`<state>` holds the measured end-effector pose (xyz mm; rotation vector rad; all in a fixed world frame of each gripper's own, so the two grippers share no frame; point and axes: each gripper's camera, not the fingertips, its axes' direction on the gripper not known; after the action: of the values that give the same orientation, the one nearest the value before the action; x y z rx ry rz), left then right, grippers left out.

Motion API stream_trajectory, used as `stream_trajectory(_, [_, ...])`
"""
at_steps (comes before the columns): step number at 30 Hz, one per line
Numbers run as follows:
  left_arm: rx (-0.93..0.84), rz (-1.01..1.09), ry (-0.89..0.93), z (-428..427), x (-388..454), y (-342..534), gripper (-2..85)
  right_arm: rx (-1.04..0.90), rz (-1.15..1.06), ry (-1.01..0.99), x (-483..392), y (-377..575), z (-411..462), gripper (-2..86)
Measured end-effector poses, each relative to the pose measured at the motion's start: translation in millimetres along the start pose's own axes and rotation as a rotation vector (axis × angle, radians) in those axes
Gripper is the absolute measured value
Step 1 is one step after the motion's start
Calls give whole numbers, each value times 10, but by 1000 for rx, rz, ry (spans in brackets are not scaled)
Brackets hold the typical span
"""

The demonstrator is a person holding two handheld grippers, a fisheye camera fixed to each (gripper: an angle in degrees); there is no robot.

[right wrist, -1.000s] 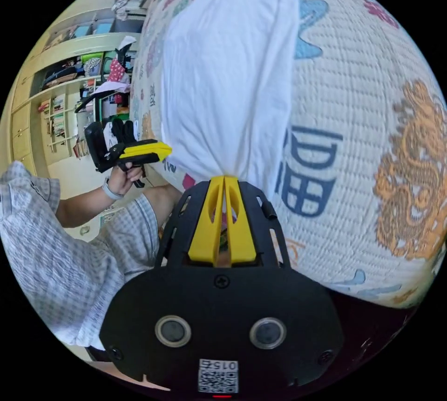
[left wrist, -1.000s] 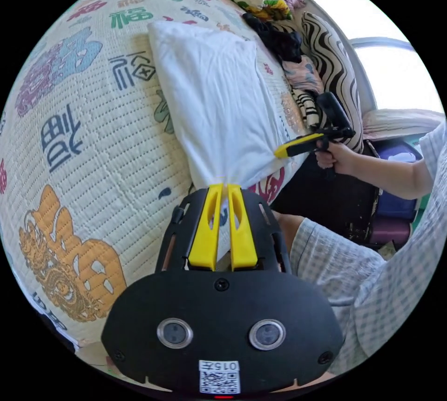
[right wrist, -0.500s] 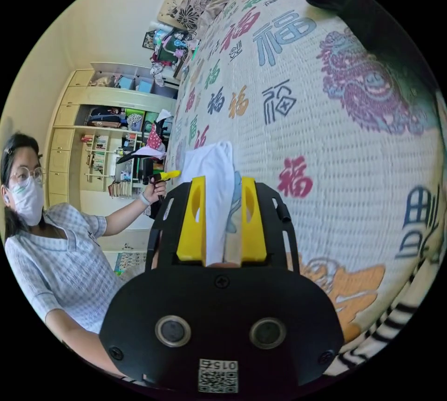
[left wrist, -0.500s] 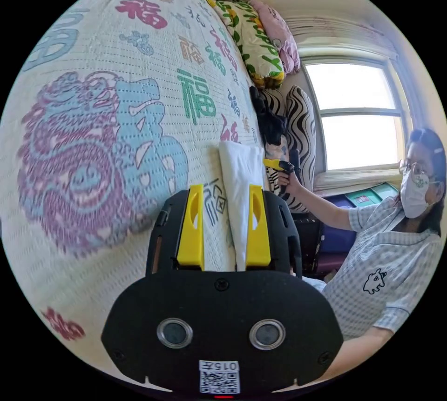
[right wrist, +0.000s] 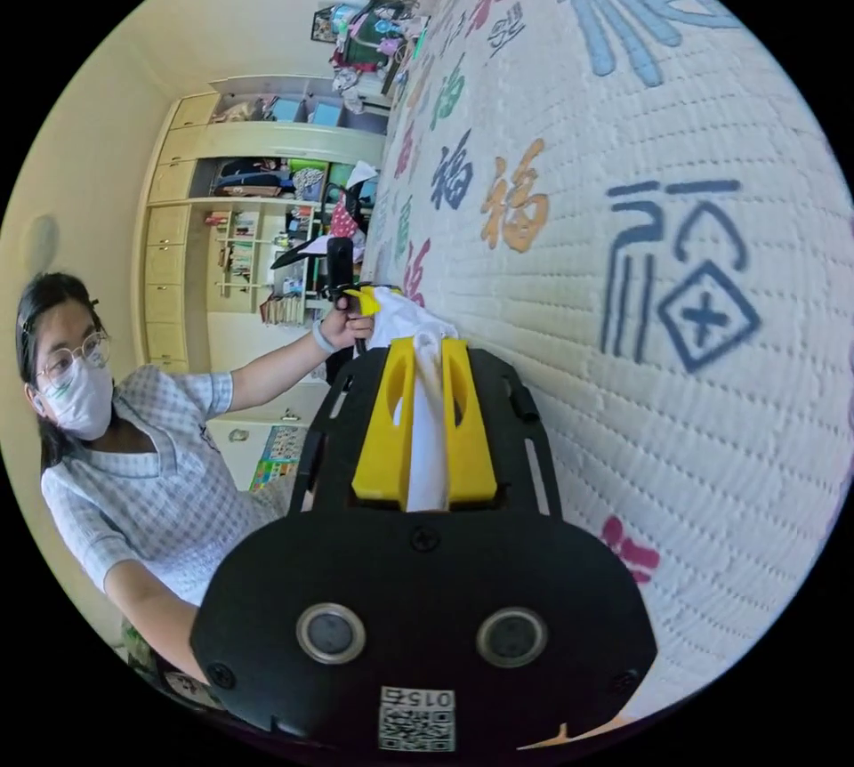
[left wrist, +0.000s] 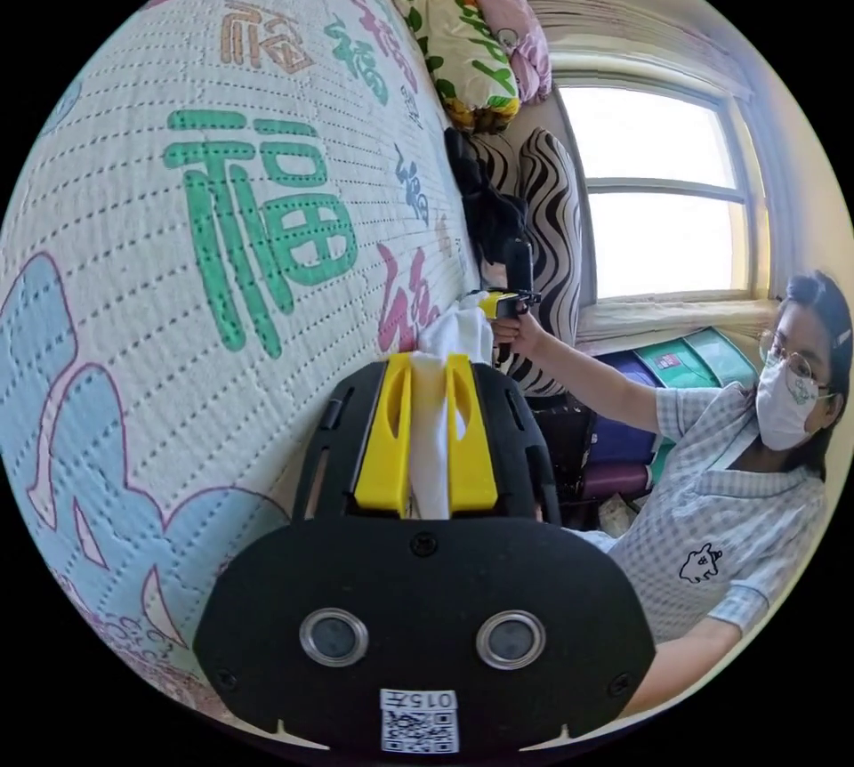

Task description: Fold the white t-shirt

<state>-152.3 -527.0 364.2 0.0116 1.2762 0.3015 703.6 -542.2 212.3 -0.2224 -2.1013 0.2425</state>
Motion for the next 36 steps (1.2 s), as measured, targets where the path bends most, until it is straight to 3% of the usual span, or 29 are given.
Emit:
stream_trajectory(9, [94, 155, -92, -232, 321, -129, 7, -17, -140, 165, -458, 60, -161, 22])
stream_trajectory(18, [32, 460, -192, -201, 1213, 387, 7, -33, -346, 267, -1179, 726, 153, 18])
stream_trajectory(22, [-82, 587, -306, 51, 1666, 907, 7, -88, -408, 337, -1468, 1245, 509, 18])
stream_trajectory(33, [-223, 453, -340, 739, 1802, 1849, 15, -335, -316, 435, -1212, 2111, 1627, 27])
stream_trajectory(36, [-268, 452, -422, 941, 1844, 2012, 30, -392, -301, 506, -1063, 2229, 1891, 36])
